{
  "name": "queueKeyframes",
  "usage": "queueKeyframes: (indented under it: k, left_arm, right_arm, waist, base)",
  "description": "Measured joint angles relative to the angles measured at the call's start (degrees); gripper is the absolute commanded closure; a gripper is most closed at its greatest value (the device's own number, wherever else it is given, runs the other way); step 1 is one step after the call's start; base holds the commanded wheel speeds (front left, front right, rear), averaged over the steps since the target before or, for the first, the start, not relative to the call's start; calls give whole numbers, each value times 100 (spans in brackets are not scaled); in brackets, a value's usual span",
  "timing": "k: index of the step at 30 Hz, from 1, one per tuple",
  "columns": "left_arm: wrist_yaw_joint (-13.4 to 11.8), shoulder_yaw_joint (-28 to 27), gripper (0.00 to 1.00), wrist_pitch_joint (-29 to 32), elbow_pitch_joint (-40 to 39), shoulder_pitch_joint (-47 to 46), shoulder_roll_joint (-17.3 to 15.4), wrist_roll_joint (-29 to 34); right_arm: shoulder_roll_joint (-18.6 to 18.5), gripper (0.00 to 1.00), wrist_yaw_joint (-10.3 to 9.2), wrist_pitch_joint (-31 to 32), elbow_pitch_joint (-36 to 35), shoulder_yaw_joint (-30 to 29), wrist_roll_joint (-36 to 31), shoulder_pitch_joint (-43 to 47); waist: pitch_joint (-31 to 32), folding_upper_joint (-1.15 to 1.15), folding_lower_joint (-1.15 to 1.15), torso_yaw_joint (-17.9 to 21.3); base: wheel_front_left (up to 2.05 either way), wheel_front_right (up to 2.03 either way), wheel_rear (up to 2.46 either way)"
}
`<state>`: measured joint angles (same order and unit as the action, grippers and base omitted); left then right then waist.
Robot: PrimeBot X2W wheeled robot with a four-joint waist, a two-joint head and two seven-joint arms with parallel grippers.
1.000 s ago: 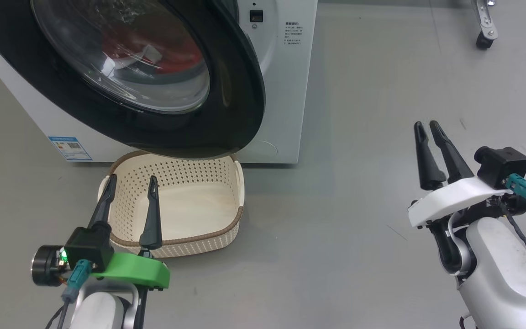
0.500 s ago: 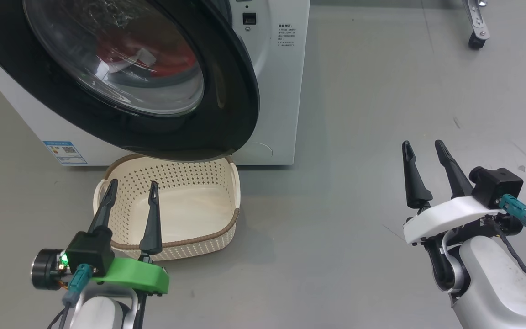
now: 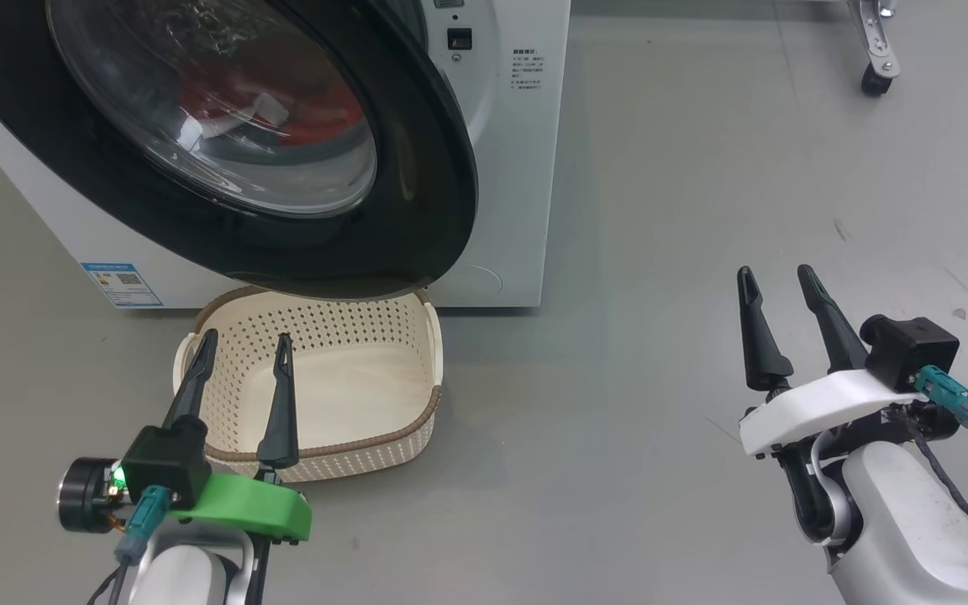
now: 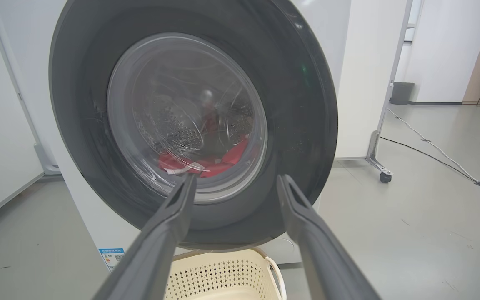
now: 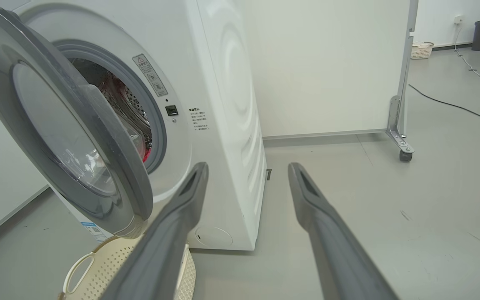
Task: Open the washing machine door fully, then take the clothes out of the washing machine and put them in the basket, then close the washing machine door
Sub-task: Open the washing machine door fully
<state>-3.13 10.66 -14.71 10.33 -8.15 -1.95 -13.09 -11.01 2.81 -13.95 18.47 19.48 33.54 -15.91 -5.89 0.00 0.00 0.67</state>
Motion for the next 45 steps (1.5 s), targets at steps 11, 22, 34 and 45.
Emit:
queueKeyframes:
  k: [11,22,34,45]
  left_arm:
    - [14,7,0,0,-9,1,0,-1]
    - [14,11,0,0,-11,1,0,-1]
    - [14,11,0,0,-10,2,0,-1]
    - [15,86,0,0,-18,18,0,-1]
  right_arm:
    - [8,0,-2,0,-42,-68,-49,15]
    - [20,0,-2,-9,-54,-105,-89,53]
    - [32,0,0,-26,-53,-116,-105,90]
    - [12,0,-1,-33,-59,-168,-151,119]
  waist:
    - [-26,0,0,-15]
    - [-29,0,0,-30]
    - [-6,0,0,-39]
    - [-3,0,0,-70]
  base:
    - [0,0,0]
    - [0,0,0]
    - [0,0,0]
    - [0,0,0]
